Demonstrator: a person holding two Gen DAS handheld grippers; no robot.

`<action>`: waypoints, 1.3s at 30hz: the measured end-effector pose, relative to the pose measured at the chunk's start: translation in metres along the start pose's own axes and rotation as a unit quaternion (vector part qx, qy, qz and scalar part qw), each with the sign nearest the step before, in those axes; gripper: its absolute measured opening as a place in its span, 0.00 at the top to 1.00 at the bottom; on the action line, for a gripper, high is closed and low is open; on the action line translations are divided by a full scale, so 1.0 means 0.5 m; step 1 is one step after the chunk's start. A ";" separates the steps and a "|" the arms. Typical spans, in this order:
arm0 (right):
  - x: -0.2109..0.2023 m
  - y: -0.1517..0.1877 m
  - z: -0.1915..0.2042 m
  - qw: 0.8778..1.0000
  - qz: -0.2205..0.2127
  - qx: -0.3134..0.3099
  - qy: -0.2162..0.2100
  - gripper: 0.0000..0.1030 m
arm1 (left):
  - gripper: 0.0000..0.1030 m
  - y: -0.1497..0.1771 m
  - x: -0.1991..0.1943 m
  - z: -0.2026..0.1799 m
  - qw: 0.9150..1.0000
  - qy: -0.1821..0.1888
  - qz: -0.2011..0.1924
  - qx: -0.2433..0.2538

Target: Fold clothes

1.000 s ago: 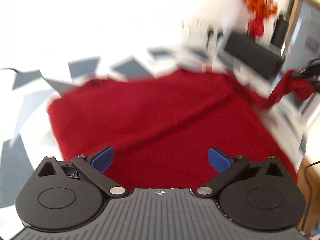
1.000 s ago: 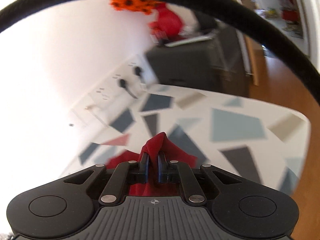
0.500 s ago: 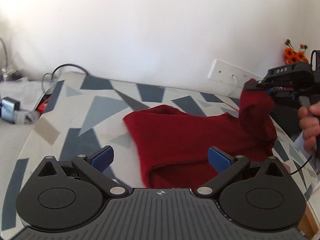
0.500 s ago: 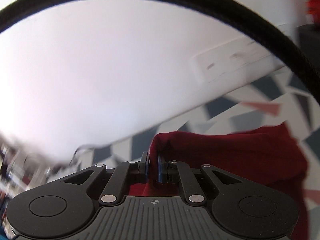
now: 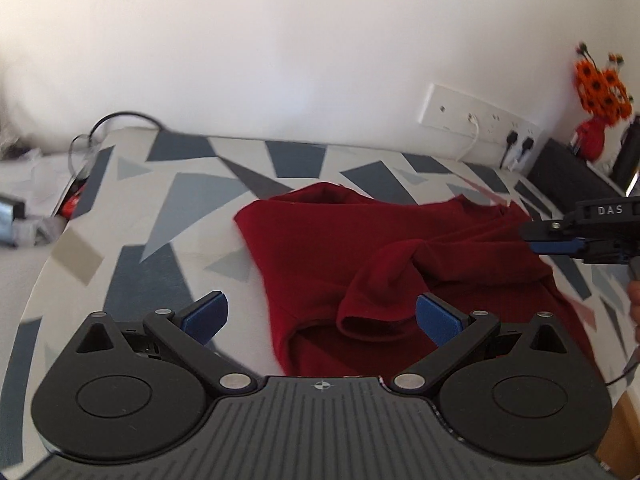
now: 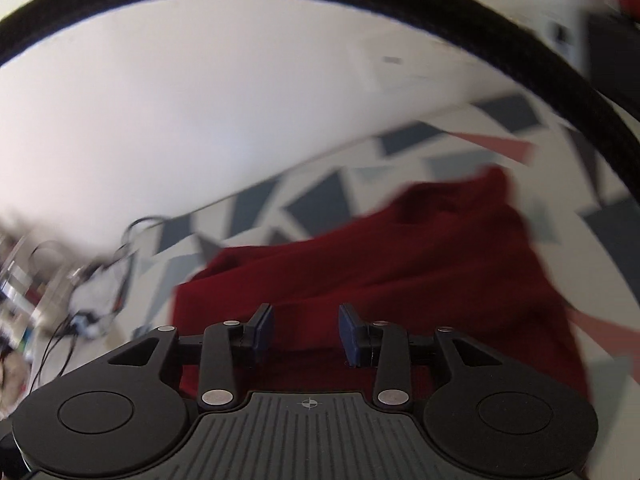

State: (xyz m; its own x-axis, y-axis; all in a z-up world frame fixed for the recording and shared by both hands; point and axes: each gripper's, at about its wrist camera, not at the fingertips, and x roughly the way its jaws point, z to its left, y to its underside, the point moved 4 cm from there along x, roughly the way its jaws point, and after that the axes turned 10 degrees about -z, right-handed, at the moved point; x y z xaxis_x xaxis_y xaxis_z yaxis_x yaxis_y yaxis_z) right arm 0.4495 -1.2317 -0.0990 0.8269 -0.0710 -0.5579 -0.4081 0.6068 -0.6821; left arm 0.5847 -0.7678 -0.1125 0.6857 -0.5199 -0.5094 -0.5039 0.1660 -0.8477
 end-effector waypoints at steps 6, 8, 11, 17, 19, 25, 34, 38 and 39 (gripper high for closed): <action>-0.068 0.027 -0.185 0.996 -0.026 0.053 0.068 0.66 | 0.02 0.024 0.086 -0.118 0.981 0.015 0.037 0.188; -0.077 0.039 -0.219 0.995 -0.029 0.061 0.077 0.66 | 0.08 0.033 0.101 -0.149 0.973 0.011 0.041 0.229; -0.080 0.055 -0.250 0.994 -0.034 0.070 0.082 0.66 | 0.10 0.034 0.108 -0.159 0.973 -0.005 0.047 0.227; -0.042 0.061 -0.251 0.993 -0.035 0.082 0.071 0.66 | 0.12 0.028 0.106 -0.140 0.974 -0.031 0.078 0.211; -0.030 0.054 -0.240 0.994 -0.036 0.083 0.066 0.66 | 0.12 0.016 0.095 -0.121 0.984 -0.015 0.100 0.149; -0.004 0.052 -0.221 0.994 -0.026 0.091 0.052 0.66 | 0.43 -0.006 0.092 -0.006 0.944 0.090 0.136 -0.287; 0.005 0.058 -0.202 0.995 -0.018 0.088 0.046 0.65 | 0.43 0.044 0.145 0.029 0.878 0.056 0.168 -0.445; -0.005 0.059 -0.214 0.994 -0.019 0.093 0.051 0.65 | 0.43 0.062 0.151 0.025 0.865 0.053 0.180 -0.466; -0.006 0.060 -0.218 0.994 -0.018 0.094 0.052 0.65 | 0.43 0.064 0.154 0.026 0.863 0.052 0.178 -0.471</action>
State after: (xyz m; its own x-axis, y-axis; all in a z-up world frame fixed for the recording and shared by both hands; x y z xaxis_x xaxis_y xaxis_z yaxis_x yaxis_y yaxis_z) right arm 0.3926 -1.2994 -0.1693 0.7910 -0.1703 -0.5876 -0.2915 0.7395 -0.6068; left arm 0.6281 -0.7915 -0.1807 0.3738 -0.6568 -0.6549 -0.9094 -0.3985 -0.1194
